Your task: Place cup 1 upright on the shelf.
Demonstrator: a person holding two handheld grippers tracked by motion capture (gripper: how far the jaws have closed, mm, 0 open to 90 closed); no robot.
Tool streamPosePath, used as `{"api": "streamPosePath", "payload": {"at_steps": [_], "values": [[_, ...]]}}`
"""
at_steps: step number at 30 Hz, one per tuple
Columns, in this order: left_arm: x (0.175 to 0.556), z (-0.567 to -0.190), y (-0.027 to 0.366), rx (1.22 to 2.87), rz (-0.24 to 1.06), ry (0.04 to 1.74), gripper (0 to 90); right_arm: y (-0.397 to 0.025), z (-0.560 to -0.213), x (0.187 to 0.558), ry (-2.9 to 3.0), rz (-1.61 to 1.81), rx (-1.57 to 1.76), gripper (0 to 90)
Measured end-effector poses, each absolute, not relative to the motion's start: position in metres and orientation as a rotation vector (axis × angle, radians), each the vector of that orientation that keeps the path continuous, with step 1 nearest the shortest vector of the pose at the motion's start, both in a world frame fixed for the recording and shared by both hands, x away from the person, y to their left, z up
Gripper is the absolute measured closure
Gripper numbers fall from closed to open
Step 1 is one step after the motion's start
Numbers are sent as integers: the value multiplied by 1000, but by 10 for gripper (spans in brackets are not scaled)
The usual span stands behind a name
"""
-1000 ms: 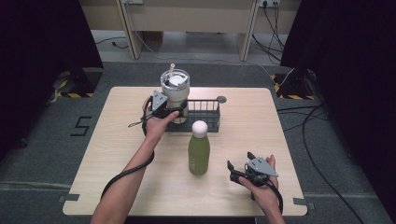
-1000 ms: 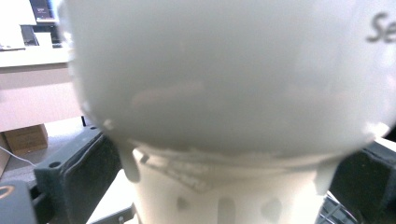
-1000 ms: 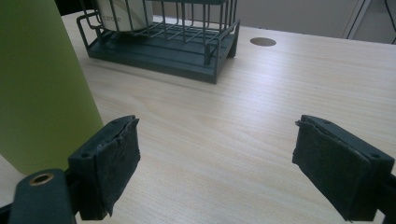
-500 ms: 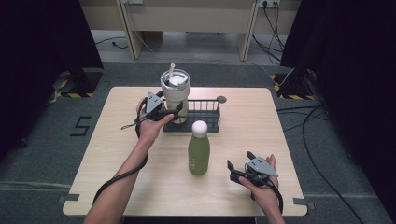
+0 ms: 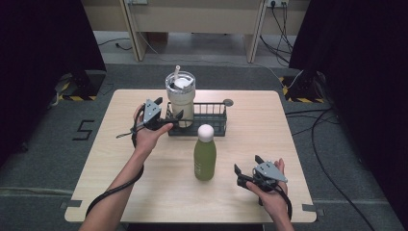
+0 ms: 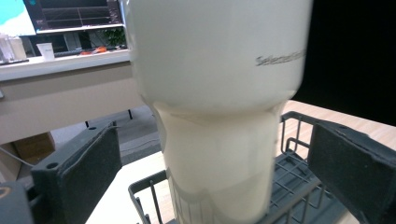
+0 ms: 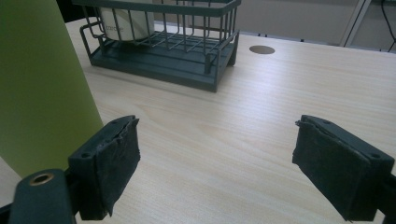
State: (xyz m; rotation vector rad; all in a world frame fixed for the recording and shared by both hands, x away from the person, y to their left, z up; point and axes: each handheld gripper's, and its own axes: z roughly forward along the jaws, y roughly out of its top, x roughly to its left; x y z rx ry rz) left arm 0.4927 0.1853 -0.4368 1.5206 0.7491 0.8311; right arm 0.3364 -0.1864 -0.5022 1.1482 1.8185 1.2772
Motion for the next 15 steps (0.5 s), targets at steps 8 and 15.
{"api": "streamPosePath", "payload": {"at_steps": [8, 15], "values": [[479, -437, 194, 1526, 834, 734, 21, -186, -500, 336, 1813, 1285, 1142, 143], [470, -441, 206, 1518, 836, 748, 21, -186, -499, 335, 1807, 1282, 1149, 143]]}}
